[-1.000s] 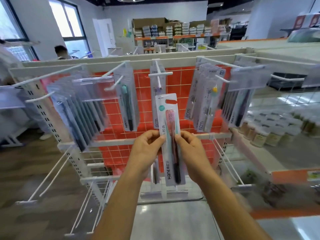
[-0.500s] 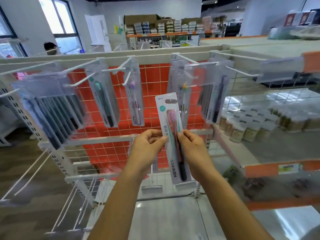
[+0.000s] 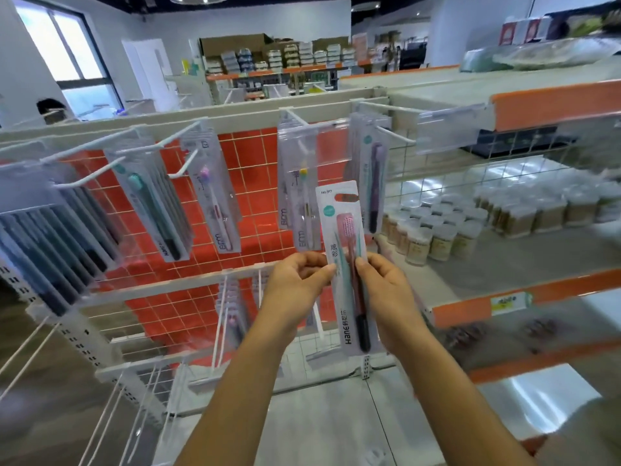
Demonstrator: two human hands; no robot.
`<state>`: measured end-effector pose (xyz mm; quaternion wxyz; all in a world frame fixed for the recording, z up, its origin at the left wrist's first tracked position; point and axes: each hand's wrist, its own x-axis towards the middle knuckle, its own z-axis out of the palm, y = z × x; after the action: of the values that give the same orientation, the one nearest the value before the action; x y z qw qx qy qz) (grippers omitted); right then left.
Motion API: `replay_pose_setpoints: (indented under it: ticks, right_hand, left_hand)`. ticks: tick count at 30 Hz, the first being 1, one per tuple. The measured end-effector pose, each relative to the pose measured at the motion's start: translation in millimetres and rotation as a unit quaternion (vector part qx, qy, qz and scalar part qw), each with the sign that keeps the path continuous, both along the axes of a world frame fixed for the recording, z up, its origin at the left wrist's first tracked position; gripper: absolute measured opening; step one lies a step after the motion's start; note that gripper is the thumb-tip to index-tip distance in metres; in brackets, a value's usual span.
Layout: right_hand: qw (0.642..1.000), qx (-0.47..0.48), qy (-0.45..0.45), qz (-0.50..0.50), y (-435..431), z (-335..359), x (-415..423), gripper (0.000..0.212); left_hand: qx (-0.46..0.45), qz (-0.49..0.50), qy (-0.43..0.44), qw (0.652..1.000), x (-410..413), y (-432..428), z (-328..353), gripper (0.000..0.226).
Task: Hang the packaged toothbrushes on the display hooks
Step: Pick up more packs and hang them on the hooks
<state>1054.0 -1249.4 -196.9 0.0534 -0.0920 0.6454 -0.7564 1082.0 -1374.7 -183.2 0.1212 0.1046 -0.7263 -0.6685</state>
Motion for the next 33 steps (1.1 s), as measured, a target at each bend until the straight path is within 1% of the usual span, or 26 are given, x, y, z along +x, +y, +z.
replay_pose_setpoints:
  ticks: [7,13,17,20,26,30,33]
  right_hand:
    - [0.999,0.0,-0.009,-0.046,22.6,-9.8,-3.9,0.023]
    - [0.997,0.019,-0.016,-0.079,29.7,-20.2,1.6,0.024]
    - [0.995,0.035,-0.031,-0.09,27.0,-29.4,13.8,0.025]
    - [0.995,0.044,-0.025,-0.083,21.0,-33.8,27.1,0.028]
    - [0.998,0.021,-0.033,-0.057,3.3,-54.5,56.8,0.029]
    - [0.997,0.04,-0.035,-0.062,-11.3,-76.9,75.2,0.028]
    - [0.997,0.052,-0.037,-0.044,-19.1,-97.1,86.0,0.028]
  left_hand:
    - [-0.009,-0.038,-0.003,0.999,-12.0,20.6,-4.3,0.012]
    - [0.007,-0.069,-0.021,0.997,-8.2,29.2,-14.2,0.006]
    - [-0.019,-0.086,-0.035,0.995,2.7,21.5,-25.0,0.008]
    - [-0.033,-0.094,-0.045,0.994,13.7,11.4,-31.0,0.009]
    - [-0.065,-0.097,-0.035,0.993,41.8,-12.0,-51.3,0.014]
    - [-0.068,-0.109,-0.035,0.991,60.1,-28.3,-75.6,0.015]
    - [-0.086,-0.107,-0.037,0.99,69.2,-38.9,-94.7,0.014]
